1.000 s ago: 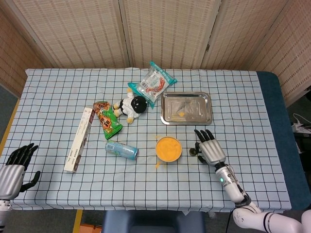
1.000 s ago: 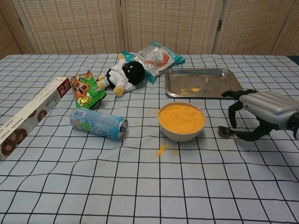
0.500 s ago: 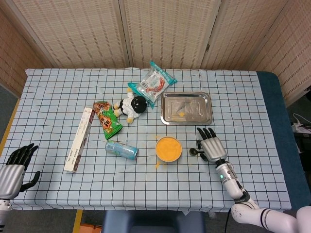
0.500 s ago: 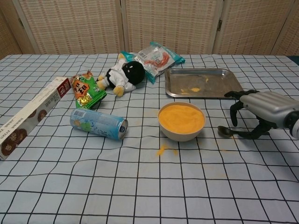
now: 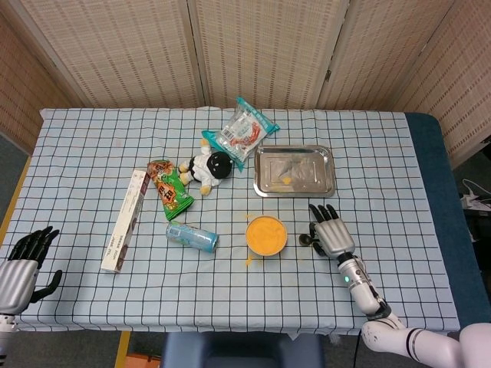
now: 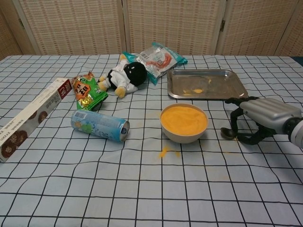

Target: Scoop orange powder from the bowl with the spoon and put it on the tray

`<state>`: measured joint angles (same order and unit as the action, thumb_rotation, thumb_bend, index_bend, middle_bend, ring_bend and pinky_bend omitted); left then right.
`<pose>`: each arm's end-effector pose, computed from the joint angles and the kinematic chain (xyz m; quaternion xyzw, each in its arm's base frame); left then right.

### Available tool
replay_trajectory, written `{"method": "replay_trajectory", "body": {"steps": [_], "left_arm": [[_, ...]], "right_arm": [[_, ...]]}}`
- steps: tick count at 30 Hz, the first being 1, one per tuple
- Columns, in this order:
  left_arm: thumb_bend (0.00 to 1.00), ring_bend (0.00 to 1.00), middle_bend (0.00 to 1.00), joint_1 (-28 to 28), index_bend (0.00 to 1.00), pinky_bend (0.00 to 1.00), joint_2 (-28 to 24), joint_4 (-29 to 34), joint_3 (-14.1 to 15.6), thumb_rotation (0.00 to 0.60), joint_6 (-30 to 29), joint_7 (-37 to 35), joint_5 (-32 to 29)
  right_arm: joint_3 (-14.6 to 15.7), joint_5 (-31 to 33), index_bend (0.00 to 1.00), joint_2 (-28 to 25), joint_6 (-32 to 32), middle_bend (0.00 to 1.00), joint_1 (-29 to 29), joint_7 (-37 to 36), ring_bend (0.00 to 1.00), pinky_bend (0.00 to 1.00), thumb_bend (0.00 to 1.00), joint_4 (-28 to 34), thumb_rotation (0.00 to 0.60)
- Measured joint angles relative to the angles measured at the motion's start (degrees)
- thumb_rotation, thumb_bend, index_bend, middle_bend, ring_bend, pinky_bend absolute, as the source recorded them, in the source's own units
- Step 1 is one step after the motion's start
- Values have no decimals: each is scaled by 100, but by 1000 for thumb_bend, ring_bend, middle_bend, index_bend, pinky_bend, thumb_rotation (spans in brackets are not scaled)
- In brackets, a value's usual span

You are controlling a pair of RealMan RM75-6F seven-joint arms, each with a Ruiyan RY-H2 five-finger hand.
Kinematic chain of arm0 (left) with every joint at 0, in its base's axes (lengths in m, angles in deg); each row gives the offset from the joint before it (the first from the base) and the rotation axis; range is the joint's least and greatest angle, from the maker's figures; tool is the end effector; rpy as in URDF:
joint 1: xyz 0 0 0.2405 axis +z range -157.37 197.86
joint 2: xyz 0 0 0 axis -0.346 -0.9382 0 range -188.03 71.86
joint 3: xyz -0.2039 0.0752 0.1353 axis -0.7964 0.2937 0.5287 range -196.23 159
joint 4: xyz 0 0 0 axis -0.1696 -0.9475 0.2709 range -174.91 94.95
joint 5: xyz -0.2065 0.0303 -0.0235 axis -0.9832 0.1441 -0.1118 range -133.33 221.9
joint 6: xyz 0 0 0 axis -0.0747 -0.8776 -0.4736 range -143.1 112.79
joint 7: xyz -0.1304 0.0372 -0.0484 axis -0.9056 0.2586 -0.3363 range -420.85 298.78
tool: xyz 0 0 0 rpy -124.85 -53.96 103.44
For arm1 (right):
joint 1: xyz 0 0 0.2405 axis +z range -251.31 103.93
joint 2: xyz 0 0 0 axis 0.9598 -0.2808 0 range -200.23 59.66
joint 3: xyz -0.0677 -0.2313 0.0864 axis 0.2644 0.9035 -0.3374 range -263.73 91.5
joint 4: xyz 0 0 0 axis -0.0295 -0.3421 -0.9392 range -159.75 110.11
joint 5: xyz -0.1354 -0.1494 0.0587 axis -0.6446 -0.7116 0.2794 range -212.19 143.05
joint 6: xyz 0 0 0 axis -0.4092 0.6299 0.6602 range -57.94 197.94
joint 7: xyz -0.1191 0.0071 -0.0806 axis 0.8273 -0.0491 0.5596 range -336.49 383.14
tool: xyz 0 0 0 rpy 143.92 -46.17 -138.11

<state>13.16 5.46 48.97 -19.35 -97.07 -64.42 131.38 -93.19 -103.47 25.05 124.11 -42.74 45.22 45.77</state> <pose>-0.3206 0.1863 0.1553 -0.6236 -0.3951 -0.3720 0.5627 -0.2439 -0.3100 -0.0433 0.7455 -0.3808 0.2709 0.4752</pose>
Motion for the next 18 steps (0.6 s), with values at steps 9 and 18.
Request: {"method": "replay_trajectory", "body": {"steps": [9,18], "left_arm": [[435,0,0,-4,0,80,-5,-3,10,600,4,-6,12],[436,0,0,5,0,80,-9,15,20,600,-17,7,32]], "right_arm": [[38,-47,561,11,78,0,-1,-93,0,0,374,-26,600],[18,-154,570,-193,316,0,-21,-63,0,0,375,287,600]]}}
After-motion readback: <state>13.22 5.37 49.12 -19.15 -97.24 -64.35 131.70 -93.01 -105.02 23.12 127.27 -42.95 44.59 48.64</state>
